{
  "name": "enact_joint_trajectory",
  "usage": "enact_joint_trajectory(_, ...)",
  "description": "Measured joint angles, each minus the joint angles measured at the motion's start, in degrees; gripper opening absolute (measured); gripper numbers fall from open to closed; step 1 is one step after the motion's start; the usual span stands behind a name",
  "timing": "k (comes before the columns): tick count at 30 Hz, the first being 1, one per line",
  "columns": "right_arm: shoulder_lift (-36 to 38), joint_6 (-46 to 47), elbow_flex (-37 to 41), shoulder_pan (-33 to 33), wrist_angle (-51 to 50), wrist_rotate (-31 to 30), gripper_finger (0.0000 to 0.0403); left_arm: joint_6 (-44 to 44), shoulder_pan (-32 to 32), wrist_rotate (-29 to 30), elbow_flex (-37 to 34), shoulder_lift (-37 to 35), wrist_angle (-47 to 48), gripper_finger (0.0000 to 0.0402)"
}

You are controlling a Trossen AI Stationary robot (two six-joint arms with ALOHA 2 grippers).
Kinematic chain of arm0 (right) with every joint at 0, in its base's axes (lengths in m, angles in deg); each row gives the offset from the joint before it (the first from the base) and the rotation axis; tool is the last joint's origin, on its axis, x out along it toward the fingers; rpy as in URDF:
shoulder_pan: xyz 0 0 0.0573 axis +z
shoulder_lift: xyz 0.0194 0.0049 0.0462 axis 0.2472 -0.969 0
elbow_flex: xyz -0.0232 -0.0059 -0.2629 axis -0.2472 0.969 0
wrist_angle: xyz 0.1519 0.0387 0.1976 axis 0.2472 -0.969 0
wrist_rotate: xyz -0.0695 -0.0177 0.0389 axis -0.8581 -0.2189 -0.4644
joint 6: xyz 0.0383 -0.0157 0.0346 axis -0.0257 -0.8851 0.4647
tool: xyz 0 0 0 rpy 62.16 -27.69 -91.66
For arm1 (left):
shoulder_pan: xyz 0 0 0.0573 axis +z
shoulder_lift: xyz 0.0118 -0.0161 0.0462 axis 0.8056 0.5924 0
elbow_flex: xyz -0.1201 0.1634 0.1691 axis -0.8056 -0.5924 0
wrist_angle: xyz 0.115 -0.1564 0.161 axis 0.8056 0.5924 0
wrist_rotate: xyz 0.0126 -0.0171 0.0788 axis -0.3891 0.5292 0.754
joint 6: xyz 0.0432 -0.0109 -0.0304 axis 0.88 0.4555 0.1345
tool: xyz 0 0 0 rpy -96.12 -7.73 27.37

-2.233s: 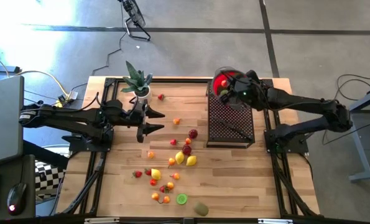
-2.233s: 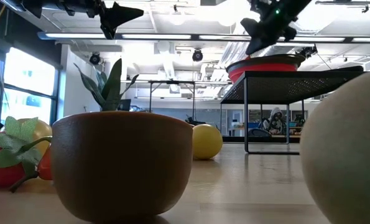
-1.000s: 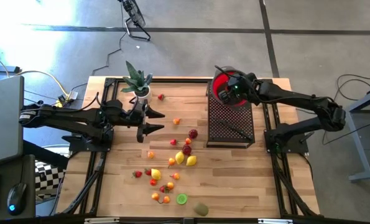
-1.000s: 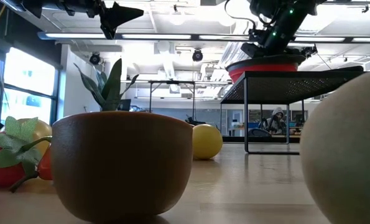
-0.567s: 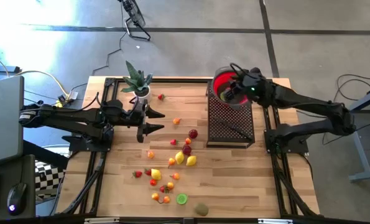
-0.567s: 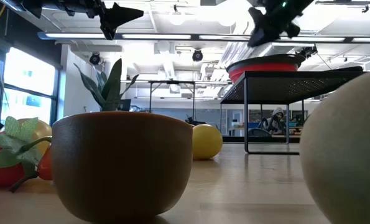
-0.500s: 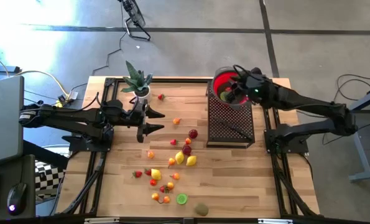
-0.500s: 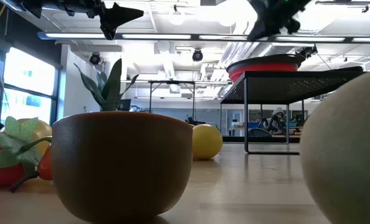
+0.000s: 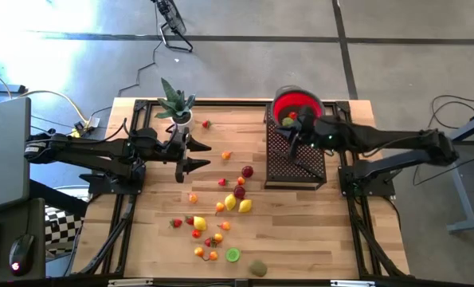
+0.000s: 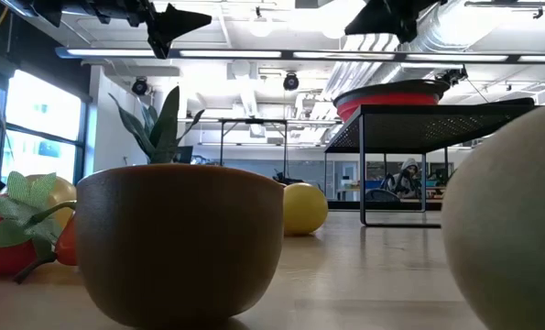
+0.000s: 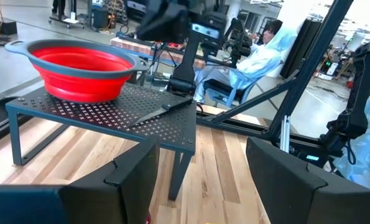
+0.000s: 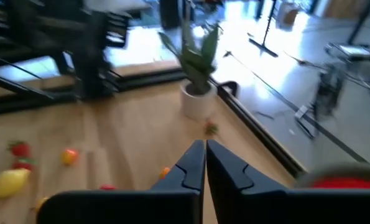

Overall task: Pick & Place Fruit
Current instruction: Put the pear into the strainer bowl on the shelf

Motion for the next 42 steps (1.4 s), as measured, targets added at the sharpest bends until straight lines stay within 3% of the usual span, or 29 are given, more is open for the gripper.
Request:
enact_joint_trajectory(9, -1.1, 0.0, 4.9, 7.1, 12.7, 0.1, 0.0003, 0.0, 0.0, -0.2, 0.0, 0.0, 0.0, 0.0238)
enact_joint_trajectory(22, -1.1, 3.0, 5.9, 13.4, 14.9, -0.3, 0.0003, 0.0, 0.0, -0.1, 0.0, 0.0, 1.3, 0.0238)
enact_joint_trajectory(28, -1.2, 3.0, 5.9, 14.1, 14.9, -0.6, 0.0004, 0.0, 0.0, -0.1, 0.0, 0.0, 1.3, 0.0238)
enact_joint_trajectory(42, -10.2, 0.1, 5.9, 14.1, 23.8, -0.2, 0.0003, 0.3, -0.2, 0.1, 0.0, 0.0, 2.3, 0.0228)
